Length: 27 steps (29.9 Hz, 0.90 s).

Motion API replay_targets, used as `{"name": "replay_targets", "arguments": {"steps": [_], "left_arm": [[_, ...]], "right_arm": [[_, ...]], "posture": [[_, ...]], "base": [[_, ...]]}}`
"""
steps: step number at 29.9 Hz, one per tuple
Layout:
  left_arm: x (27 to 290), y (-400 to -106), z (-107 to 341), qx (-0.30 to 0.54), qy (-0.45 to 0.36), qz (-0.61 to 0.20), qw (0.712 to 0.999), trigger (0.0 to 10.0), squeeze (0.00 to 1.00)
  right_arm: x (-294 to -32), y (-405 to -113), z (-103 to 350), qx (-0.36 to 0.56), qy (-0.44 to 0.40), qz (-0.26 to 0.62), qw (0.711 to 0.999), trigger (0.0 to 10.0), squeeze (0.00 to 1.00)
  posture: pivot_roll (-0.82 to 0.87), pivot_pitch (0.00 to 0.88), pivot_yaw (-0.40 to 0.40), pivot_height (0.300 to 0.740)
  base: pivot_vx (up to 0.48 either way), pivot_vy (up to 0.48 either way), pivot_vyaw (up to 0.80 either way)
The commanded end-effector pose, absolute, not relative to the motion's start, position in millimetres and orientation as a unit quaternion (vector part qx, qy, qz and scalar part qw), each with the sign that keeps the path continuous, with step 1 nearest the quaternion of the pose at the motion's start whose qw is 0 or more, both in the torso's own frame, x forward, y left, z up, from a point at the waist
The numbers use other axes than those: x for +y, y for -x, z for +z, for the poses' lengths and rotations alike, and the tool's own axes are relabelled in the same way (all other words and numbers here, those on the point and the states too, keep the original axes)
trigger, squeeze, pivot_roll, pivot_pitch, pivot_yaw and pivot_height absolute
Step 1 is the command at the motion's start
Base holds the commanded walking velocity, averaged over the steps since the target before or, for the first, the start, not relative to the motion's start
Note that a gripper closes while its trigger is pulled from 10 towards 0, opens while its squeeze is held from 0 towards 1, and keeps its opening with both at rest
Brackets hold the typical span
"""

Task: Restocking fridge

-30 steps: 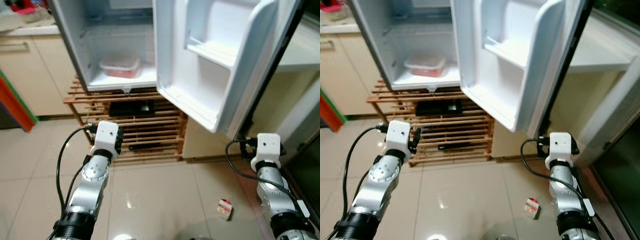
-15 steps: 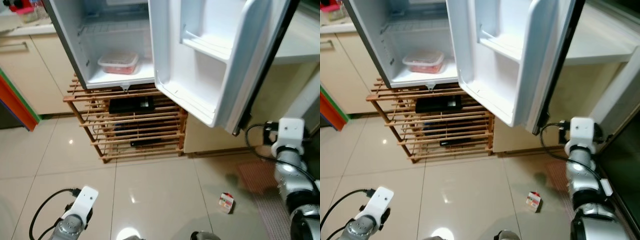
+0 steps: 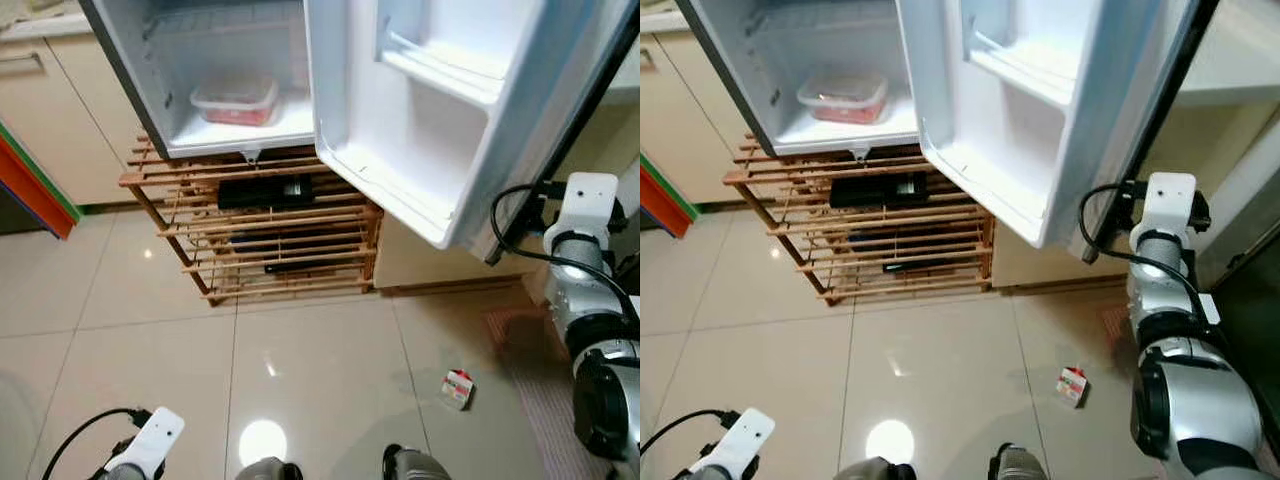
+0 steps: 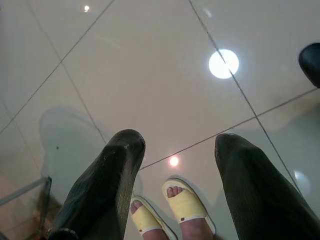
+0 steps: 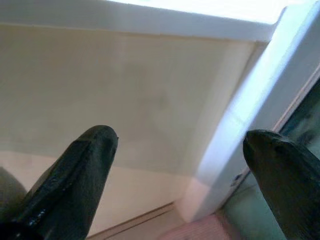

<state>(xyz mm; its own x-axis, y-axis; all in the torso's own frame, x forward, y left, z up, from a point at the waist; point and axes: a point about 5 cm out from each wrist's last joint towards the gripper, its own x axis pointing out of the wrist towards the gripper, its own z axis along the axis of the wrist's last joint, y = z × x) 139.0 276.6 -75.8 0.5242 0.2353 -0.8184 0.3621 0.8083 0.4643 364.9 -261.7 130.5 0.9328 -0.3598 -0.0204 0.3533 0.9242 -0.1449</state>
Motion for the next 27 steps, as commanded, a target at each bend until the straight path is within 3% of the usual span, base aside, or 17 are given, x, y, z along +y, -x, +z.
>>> {"name": "replay_targets", "arguments": {"steps": [1,5,6,7,9,11,12,14,15,17,21,22,23,24,25,27], "left_arm": [[276.3,-133.4,-78.3,0.491,-0.305,-0.04,0.815,10.0,0.0],[265.7,-141.1,-80.1,0.486,-0.292,-0.048,0.822,10.0,0.0],[265.7,-141.1,-80.1,0.486,-0.292,-0.048,0.822,10.0,0.0],[259.7,-148.0,-79.9,0.482,-0.285,-0.049,0.827,10.0,0.0],[255.0,-154.6,-79.2,0.478,-0.281,-0.049,0.831,10.0,0.0],[250.0,-162.7,-77.7,0.471,-0.272,-0.045,0.838,10.0,0.0],[250.0,-162.7,-77.7,0.471,-0.272,-0.045,0.838,10.0,0.0],[245.5,-171.0,-76.0,0.468,-0.267,-0.045,0.841,10.0,0.0],[245.5,-171.0,-76.0,0.468,-0.267,-0.045,0.841,10.0,0.0],[239.7,-181.4,-74.1,0.474,-0.244,-0.036,0.845,10.0,0.0],[235.2,-192.5,-70.3,0.466,-0.228,-0.024,0.855,10.0,0.0],[233.9,-197.4,-68.1,0.46,-0.225,-0.022,0.859,10.0,0.0],[234.9,-203.7,-64.1,0.448,-0.217,-0.021,0.867,10.0,0.0],[234.9,-203.7,-64.1,0.448,-0.217,-0.021,0.867,10.0,0.0],[234.9,-209.8,-60.3,0.435,-0.217,-0.022,0.874,10.0,0.0],[234.0,-216.3,-56.4,0.421,-0.215,-0.019,0.881,10.0,0.0]], "right_arm": [[-223.4,-379.8,143.5,-0.014,0.032,-0.106,0.994,10.0,0.0],[-163.8,-390.0,157.2,-0.055,-0.054,0.0,0.997,10.0,0.0],[-163.8,-390.0,157.2,-0.055,-0.054,0.0,0.997,10.0,0.0],[-122.6,-389.1,165.8,-0.071,-0.126,0.063,0.987,10.0,0.0],[-95.6,-385.9,171.1,-0.072,-0.179,0.108,0.975,10.0,0.0],[-55.9,-369.4,185.5,-0.07,-0.245,0.224,0.941,10.0,0.0],[-55.9,-369.4,185.5,-0.07,-0.245,0.224,0.941,10.0,0.0],[-22.3,-340.7,207.7,-0.078,-0.297,0.373,0.875,10.0,0.0],[-22.3,-340.7,207.7,-0.078,-0.297,0.373,0.875,10.0,0.0],[-20.5,-316.1,229.8,-0.101,-0.334,0.456,0.818,10.0,0.0],[-40.6,-320.2,236.0,-0.111,-0.35,0.45,0.814,10.0,0.0],[-52.6,-325.6,236.4,-0.113,-0.356,0.43,0.822,10.0,0.0],[-82.2,-334.6,233.0,-0.122,-0.34,0.378,0.852,10.0,0.0],[-82.2,-334.6,233.0,-0.122,-0.34,0.378,0.852,10.0,0.0],[-104.1,-341.9,225.6,-0.123,-0.3,0.321,0.89,10.0,0.0],[-116.2,-346.9,216.2,-0.114,-0.247,0.276,0.922,10.0,0.0]], "posture": [[0.05,0.206,0.055,0.74],[0.04,0.214,0.031,0.74],[0.04,0.214,0.031,0.74],[0.03,0.205,0.024,0.74],[0.03,0.188,0.016,0.74],[0.02,0.167,0.007,0.74],[0.02,0.167,0.007,0.74],[0.01,0.134,0.004,0.74],[0.01,0.134,0.004,0.74],[0.01,0.066,0.007,0.74],[0.0,0.031,0.009,0.74],[-0.01,0.014,0.01,0.74],[-0.01,0.0,0.014,0.74],[-0.01,0.0,0.014,0.74],[-0.02,0.0,0.015,0.74],[-0.03,0.0,0.02,0.74]], "base": [[0.0,0.0,0.0],[0.0,0.0,0.0],[0.0,0.0,0.0],[0.0,0.0,0.0],[0.0,0.0,0.0],[0.0,0.0,0.0],[0.0,0.0,0.0],[0.0,0.0,0.0],[0.0,0.0,0.0],[0.0,0.0,0.0],[0.0,0.0,0.0],[0.0,0.0,0.0],[0.0,0.0,0.0],[0.0,0.0,0.0],[0.0,0.0,0.0],[0.0,0.0,0.0]]}}
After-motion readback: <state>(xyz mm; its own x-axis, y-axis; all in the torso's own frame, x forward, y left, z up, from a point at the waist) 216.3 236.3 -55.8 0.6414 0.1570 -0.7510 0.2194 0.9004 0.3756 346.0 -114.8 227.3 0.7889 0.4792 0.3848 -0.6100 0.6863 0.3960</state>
